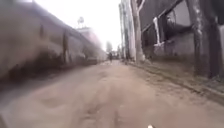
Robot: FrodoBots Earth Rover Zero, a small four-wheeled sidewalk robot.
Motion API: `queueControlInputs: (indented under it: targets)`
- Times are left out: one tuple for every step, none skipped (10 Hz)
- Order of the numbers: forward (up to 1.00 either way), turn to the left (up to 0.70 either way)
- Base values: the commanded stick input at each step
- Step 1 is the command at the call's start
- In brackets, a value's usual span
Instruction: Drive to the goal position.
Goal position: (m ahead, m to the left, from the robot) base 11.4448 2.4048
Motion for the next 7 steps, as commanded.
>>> queueControlInputs:
  targets:
    - [0.5,0.0]
    - [0.5,0.0]
    - [0.5,0.0]
    - [0.5,0.0]
    - [0.5,0.0]
    - [0.5,0.0]
    - [0.5,0.0]
